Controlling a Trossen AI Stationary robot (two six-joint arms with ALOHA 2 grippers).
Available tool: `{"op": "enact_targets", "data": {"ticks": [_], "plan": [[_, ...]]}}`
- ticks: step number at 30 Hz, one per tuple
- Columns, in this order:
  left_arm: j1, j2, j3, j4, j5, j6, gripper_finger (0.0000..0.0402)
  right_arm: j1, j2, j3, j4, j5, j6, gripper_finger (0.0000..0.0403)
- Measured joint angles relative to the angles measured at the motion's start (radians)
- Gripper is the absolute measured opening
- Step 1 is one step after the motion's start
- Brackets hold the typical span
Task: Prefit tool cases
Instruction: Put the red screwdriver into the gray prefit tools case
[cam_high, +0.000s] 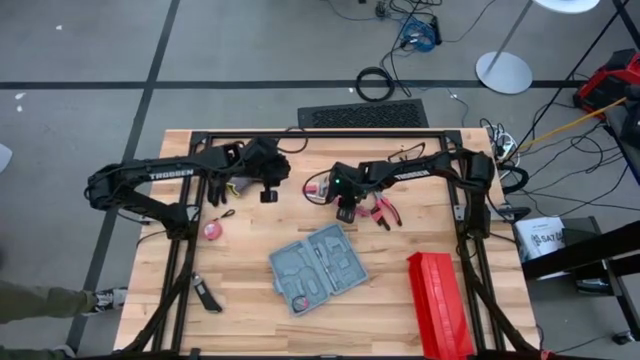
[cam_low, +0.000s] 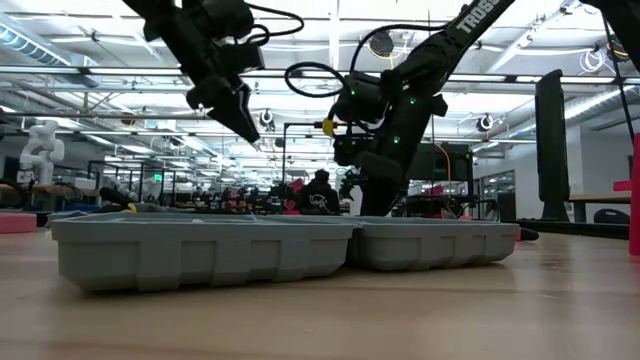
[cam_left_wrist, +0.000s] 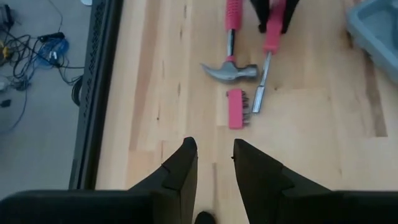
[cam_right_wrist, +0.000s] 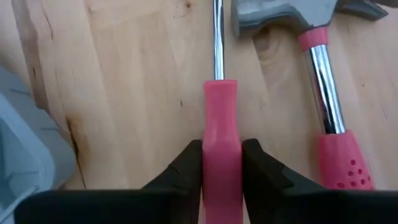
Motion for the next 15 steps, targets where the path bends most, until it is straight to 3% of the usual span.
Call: {"op": "enact_targets", "data": {"ticks": [9, 15], "plan": [[0.017, 0.0, 0.0, 0.003, 0.001, -0.003, 0.0109, 0.029, -0.132, 0.037, -0.059, 0.025, 0.184, 0.0074], [0.017, 0.0, 0.0, 0.003, 0.001, -0.002, 0.0109, 0.148, -0.217, 0.052, -0.228, 0.117, 0.481, 0.0074]]}}
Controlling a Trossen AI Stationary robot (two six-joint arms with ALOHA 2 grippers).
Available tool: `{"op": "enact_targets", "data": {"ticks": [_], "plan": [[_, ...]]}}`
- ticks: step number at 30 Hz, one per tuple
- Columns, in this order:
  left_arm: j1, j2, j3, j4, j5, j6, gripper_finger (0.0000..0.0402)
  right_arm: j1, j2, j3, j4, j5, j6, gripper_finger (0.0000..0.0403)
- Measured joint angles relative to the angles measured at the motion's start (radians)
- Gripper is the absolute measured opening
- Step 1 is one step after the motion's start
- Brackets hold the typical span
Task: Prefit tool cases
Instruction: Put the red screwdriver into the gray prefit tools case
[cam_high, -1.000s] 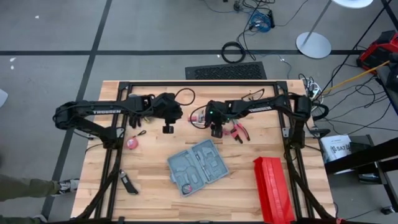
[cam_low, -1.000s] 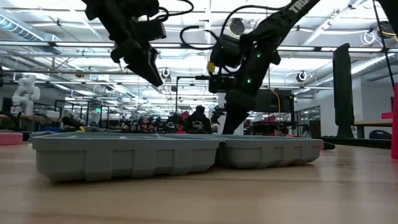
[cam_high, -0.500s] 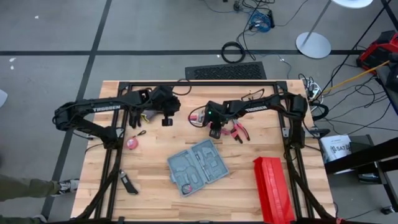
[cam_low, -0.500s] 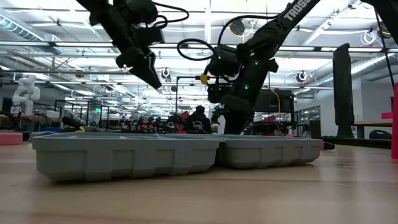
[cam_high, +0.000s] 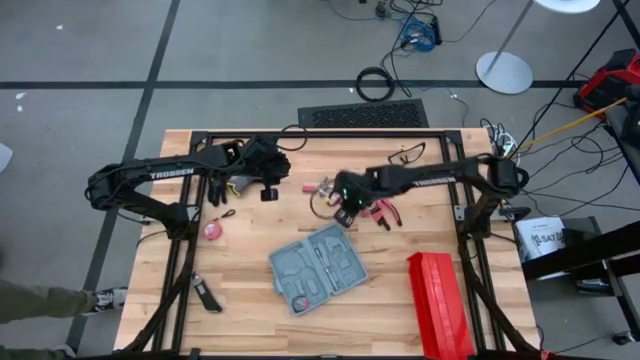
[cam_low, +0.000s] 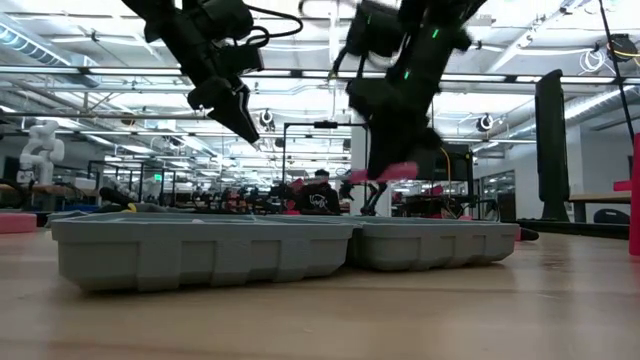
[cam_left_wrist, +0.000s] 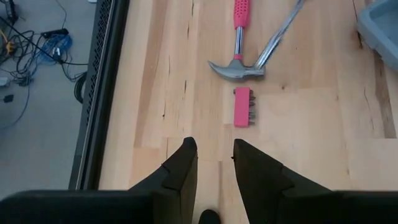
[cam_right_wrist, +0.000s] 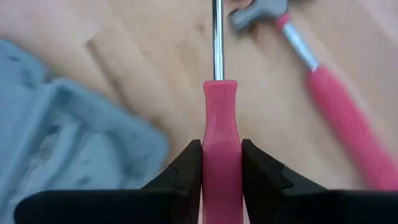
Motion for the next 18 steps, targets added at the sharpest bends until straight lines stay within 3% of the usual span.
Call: {"op": "enact_targets", "data": {"ticks": [10, 18], "plan": [[0.001, 0.0, 0.0, 0.068, -0.012, 0.083, 0.0109, 0.26, -0.013, 0.0, -0.059, 0.142, 0.517, 0.0074], [0.001, 0.0, 0.0, 0.064, -0.005, 0.165, 0.0109, 0.386, 0.047, 0.001, -0.028, 0.153, 0.8, 0.0074]]}}
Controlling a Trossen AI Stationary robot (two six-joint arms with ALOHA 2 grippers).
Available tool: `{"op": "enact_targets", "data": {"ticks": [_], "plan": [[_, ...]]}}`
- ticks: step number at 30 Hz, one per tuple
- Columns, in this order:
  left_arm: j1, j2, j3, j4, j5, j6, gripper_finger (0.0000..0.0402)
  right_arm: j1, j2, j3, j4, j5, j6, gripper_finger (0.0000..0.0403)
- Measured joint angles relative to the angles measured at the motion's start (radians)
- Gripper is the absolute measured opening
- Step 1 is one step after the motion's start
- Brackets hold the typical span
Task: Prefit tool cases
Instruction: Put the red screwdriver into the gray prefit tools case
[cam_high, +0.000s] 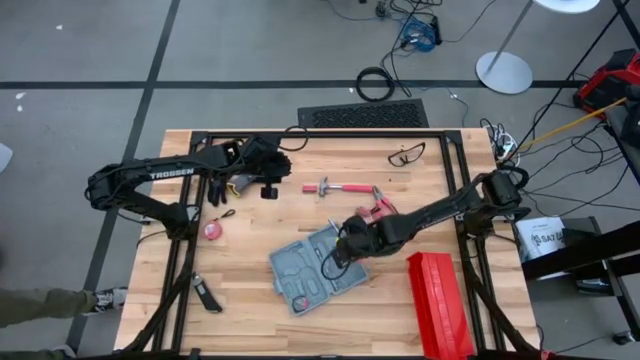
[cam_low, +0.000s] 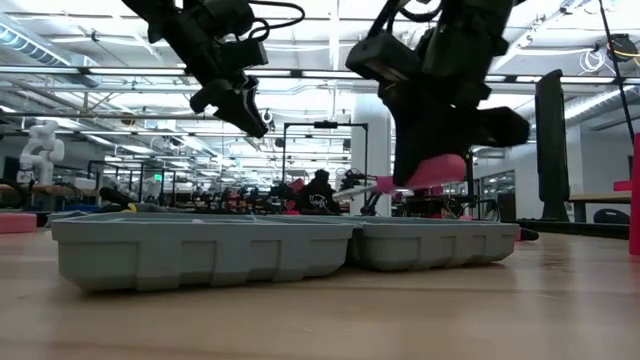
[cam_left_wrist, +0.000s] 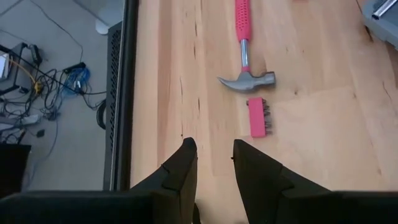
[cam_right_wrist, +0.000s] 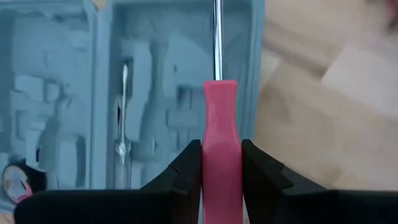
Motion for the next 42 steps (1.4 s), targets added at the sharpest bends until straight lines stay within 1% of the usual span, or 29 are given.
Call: {"op": "enact_targets", "data": {"ticks": [5, 11, 16, 32, 33, 34, 38, 40, 42], "plan": [[0.0, 0.0, 0.0, 0.0, 0.006, 0.002, 0.0109, 0.045, 0.031, 0.0, 0.025, 0.001, 0.097, 0.0074], [0.0, 0.0, 0.0, -0.009, 0.011, -0.001, 0.0109, 0.071, 0.055, 0.0, 0.02, 0.006, 0.154, 0.0074], [0.0, 0.0, 0.0, -0.031, 0.013, -0.007, 0.0109, 0.069, 0.061, 0.0, 0.02, 0.029, 0.155, 0.0074], [-0.001, 0.0, 0.0, -0.056, 0.021, -0.009, 0.0109, 0.066, 0.08, 0.0, -0.002, 0.02, 0.155, 0.0074], [-0.001, 0.0, 0.0, -0.055, 0.021, -0.009, 0.0109, 0.066, 0.08, 0.0, -0.002, 0.02, 0.155, 0.0078], [-0.001, 0.0, 0.0, -0.055, 0.021, -0.009, 0.0109, 0.066, 0.081, 0.0, -0.002, 0.02, 0.156, 0.0092], [-0.001, 0.0, 0.0, -0.055, 0.021, -0.01, 0.0109, 0.066, 0.08, 0.0, -0.002, 0.019, 0.182, 0.0159], [-0.001, 0.0, 0.0, -0.055, 0.021, -0.01, 0.0109, 0.066, 0.08, 0.0, -0.002, 0.018, 0.183, 0.0174], [-0.001, 0.0, 0.0, -0.055, 0.021, -0.01, 0.0109, 0.066, 0.08, 0.0, -0.003, 0.017, 0.187, 0.0176]]}}
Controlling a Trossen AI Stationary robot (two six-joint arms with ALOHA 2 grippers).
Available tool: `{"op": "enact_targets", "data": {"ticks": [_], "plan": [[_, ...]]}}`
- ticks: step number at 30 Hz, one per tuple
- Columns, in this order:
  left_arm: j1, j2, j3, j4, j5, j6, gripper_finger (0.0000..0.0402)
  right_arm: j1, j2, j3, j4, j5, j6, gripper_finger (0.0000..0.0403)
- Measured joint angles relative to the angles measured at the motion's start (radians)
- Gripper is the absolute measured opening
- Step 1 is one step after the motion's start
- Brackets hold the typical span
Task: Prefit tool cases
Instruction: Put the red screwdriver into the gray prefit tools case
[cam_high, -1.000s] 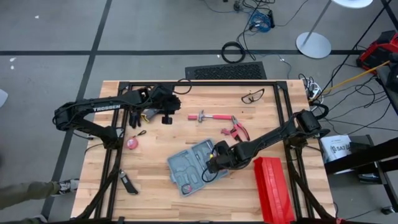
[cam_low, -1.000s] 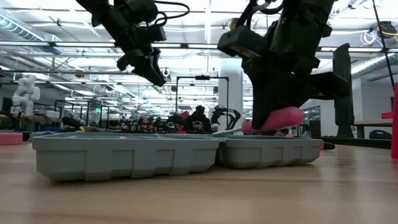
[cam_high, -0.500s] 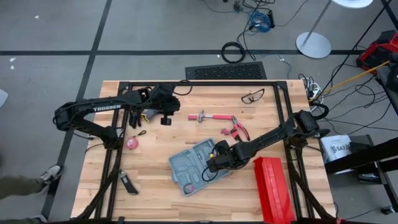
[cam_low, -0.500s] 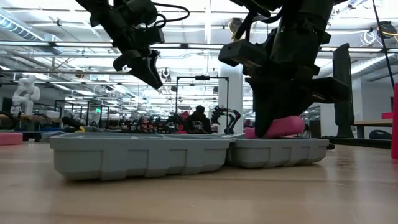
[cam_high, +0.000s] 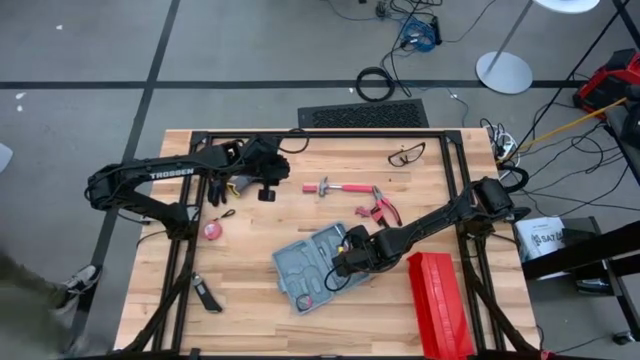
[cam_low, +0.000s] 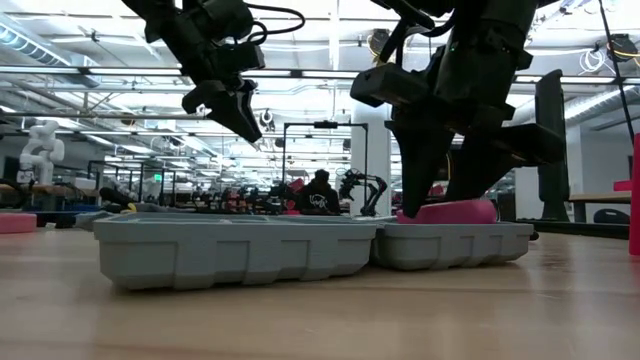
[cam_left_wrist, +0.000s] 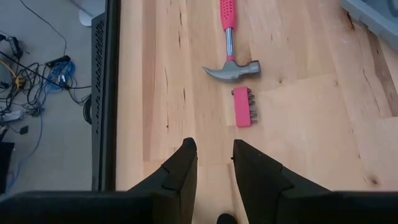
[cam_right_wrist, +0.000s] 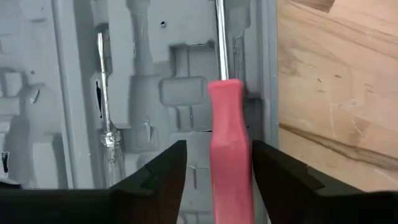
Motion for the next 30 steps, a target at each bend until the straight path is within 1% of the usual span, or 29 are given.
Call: {"op": "enact_targets", "data": {"ticks": [5, 14, 17, 23, 26, 28, 30], "plan": [[0.0, 0.0, 0.0, 0.0, 0.0, 0.0, 0.0109, 0.001, -0.016, 0.0, -0.001, 0.002, -0.001, 0.0151], [0.0, 0.0, 0.0, 0.001, 0.0, -0.001, 0.0109, -0.002, -0.067, 0.0, -0.027, 0.025, -0.016, 0.0064], [0.0, 0.0, 0.0, 0.001, 0.0, -0.001, 0.0109, -0.003, -0.078, 0.0, -0.037, 0.036, -0.033, 0.0041], [0.0, 0.0, 0.0, 0.002, 0.0, -0.001, 0.0109, -0.036, -0.079, 0.0, 0.004, 0.125, -0.147, 0.0008], [0.0, 0.0, 0.0, 0.003, 0.0, -0.002, 0.0109, -0.067, -0.065, 0.0, 0.098, 0.16, -0.246, 0.0002], [0.0, 0.0, 0.0, 0.002, 0.0, -0.003, 0.0109, -0.086, -0.047, 0.0, 0.178, 0.16, -0.308, 0.0001], [0.0, 0.0, 0.0, 0.001, 0.0, -0.003, 0.0109, -0.098, -0.027, 0.0, 0.217, 0.161, -0.35, 0.0001]]}}
